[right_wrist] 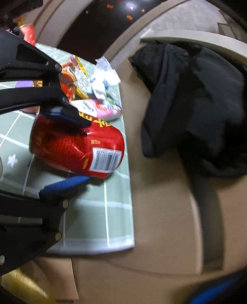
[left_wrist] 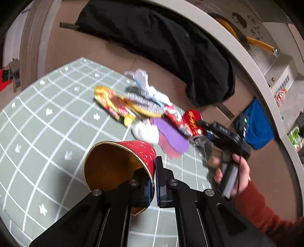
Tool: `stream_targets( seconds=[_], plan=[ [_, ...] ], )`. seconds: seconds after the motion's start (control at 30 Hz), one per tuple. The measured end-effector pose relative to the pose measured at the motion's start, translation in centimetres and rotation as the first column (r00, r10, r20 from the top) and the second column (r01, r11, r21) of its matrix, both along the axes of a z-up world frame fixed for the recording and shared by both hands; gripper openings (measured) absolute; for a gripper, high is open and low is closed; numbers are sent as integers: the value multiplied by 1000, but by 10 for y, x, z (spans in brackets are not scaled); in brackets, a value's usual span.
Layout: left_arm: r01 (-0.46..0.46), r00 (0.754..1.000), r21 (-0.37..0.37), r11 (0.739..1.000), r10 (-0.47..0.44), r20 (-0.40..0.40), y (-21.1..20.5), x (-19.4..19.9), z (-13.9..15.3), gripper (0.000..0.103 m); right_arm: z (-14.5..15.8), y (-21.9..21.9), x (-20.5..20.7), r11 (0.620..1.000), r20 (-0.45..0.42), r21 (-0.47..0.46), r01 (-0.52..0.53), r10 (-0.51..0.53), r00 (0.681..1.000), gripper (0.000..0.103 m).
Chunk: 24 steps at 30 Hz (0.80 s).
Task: Collect trash
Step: 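Grasp the red paper cup with the left gripper while the right grasps a red can, then carry the red cup and red can over the bin and release both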
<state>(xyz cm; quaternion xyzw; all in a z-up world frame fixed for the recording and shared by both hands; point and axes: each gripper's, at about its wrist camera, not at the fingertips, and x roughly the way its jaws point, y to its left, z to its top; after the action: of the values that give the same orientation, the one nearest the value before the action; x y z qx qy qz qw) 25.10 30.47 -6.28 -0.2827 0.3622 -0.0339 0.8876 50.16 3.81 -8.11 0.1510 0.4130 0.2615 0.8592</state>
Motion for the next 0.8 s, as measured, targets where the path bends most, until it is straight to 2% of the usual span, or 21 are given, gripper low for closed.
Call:
stream_targets(
  seconds=[0.1, 0.17, 0.27, 0.43, 0.5, 0.63, 0.73, 0.8],
  plan=[
    [15, 1000, 9, 1000, -15, -27, -2, -6, -7, 4, -5, 23, 0, 996, -7, -28, -88, 88, 996, 58],
    [18, 999, 4, 1000, -18, -40, -1, -8, -10, 4, -2, 38, -6, 987, 4, -72, -146, 147, 989, 55],
    [4, 999, 1, 1000, -4, -47, -1, -15, -13, 8, 9, 49, -25, 966, 68, -194, -168, 184, 980, 49],
    [-35, 999, 69, 997, 38, -37, -5, -24, -10, 26, 35, 43, -69, 945, 131, -245, -217, 254, 958, 44],
    [-35, 998, 77, 996, 38, -41, -7, -26, -11, 26, 42, 39, -86, 939, 145, -255, -232, 274, 951, 44],
    [-71, 995, 42, 997, 74, -60, -6, -33, -15, 26, 53, 30, -127, 923, 161, -266, -277, 326, 932, 43],
    [-112, 991, -46, 993, 108, -74, 2, -40, -21, 26, 54, 24, -156, 911, 169, -287, -295, 351, 921, 42],
    [-134, 989, -74, 988, 129, -76, 4, -43, -25, 25, 52, 18, -169, 909, 164, -288, -302, 357, 920, 42]
  ],
)
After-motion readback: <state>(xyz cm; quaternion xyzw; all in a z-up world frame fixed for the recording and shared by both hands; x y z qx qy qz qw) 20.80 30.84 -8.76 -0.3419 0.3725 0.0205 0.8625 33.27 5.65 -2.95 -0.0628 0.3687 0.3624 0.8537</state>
